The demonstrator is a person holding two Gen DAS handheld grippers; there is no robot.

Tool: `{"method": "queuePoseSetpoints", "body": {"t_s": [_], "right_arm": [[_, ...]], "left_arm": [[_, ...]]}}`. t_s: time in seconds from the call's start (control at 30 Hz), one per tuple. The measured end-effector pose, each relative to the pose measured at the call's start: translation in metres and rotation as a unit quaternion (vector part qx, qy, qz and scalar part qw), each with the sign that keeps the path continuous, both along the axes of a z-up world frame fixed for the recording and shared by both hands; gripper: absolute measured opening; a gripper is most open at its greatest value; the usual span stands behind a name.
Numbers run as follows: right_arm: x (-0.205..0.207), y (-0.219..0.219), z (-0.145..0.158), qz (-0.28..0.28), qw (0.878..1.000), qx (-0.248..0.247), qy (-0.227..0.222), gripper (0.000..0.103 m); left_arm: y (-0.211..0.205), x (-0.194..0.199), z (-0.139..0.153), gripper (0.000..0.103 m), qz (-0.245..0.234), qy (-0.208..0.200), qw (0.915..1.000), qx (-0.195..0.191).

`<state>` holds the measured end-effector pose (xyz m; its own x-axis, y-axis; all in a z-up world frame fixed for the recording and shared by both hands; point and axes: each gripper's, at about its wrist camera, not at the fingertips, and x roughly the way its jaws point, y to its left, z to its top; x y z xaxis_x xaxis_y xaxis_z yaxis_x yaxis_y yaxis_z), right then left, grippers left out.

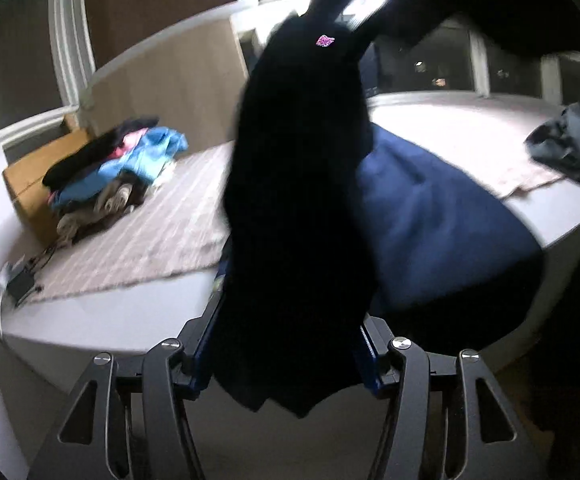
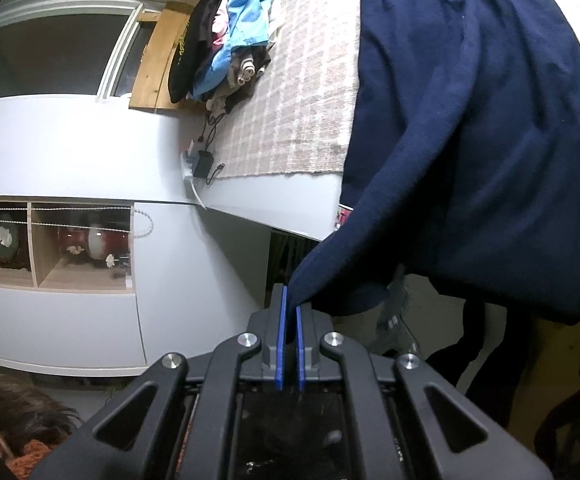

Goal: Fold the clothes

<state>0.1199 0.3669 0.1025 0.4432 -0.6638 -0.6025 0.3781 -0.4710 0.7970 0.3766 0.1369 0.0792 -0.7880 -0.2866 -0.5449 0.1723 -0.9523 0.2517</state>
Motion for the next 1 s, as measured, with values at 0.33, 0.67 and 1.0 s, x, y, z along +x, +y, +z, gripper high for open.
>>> {"method": "queuePoseSetpoints", "body": {"t_s": [0.33,0.67,1.0], "right_arm": [[-0.001,0.013,-0.026,0.007,1.000,0.022,-0.015,0.004],[-0.001,-0.032,-0.028,0.014,1.000,0.000,0.015,0.004],[0.006,-0.010,-0.053,-0.007,0.999,0.035,-0.015,0.004]], "left_arm": [[-0.045,0.021,0.014,0.003,0.030,-0.017,0.9994,0.007],[-0.072,0.029,0.020,0.008,0.070,-0.025,0.9952,0.064],[-0.070,0.037,0.019,0.002,0.033,-0.010,0.9983,0.046]]}}
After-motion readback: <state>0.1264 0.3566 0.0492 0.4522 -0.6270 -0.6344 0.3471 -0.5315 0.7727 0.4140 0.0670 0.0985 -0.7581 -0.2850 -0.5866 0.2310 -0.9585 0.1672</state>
